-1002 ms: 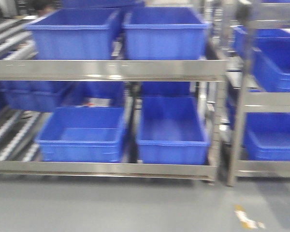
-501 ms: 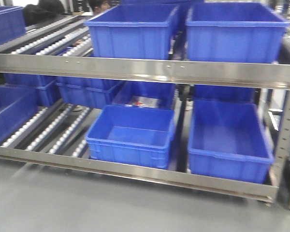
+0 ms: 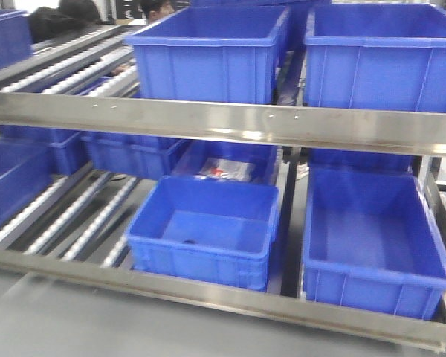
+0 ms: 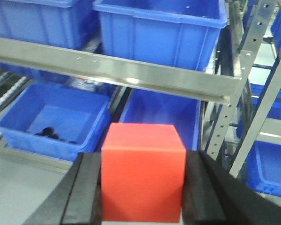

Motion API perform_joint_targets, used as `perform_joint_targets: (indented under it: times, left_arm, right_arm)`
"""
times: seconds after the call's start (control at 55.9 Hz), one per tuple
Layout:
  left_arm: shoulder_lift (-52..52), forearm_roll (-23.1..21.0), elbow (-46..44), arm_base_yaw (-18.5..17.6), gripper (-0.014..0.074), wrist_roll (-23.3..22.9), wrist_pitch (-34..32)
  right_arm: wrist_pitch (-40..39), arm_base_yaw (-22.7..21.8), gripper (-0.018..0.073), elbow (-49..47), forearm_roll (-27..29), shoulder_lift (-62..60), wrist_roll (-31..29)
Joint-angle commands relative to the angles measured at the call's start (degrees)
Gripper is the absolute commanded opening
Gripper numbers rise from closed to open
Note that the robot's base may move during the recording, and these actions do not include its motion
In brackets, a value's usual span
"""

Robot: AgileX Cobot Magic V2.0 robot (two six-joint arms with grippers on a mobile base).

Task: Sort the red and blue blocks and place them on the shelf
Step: 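Turn and drive the base up to the shelf of blue bins, then lower the red cube into the blue bin below the right gripper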

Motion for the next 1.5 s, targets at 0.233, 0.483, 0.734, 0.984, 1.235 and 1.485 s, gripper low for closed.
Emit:
perform_joint_targets:
  times: [0.233,0.483,0.734,0.984,1.235,1.485]
  left_arm:
    - [0.61,-0.52,-1.61,0.00,0.0234,-0.44,-4.98]
    - [0.61,-0.52,-1.61,0.00,0.0234,-0.44,-4.98]
    - [0.61,-0.52,-1.61,0.00,0.0234,-0.44,-4.98]
    - [0.61,-0.52,-1.61,0.00,0.0234,-0.44,-4.98]
    - [0.61,-0.52,-1.61,0.00,0.0234,-0.44,-4.98]
    - [0.61,-0.52,-1.61,0.00,0.0234,-0.44,-4.98]
  right_arm:
    - [-5.13,-0.41,0.0383,-1.53,-0.44,0.39,0.00]
    - [-5.13,-0.41,0.0383,-1.53,-0.44,0.39,0.00]
    - [-5.13,-0.41,0.0383,-1.53,-0.44,0.39,0.00]
    - [-5.13,-0.41,0.0383,-1.53,-0.44,0.39,0.00]
    - [-5.13,-0.41,0.0383,-1.53,-0.44,0.39,0.00]
    - [-5.13,-0.41,0.0383,-1.53,-0.44,0.39,0.00]
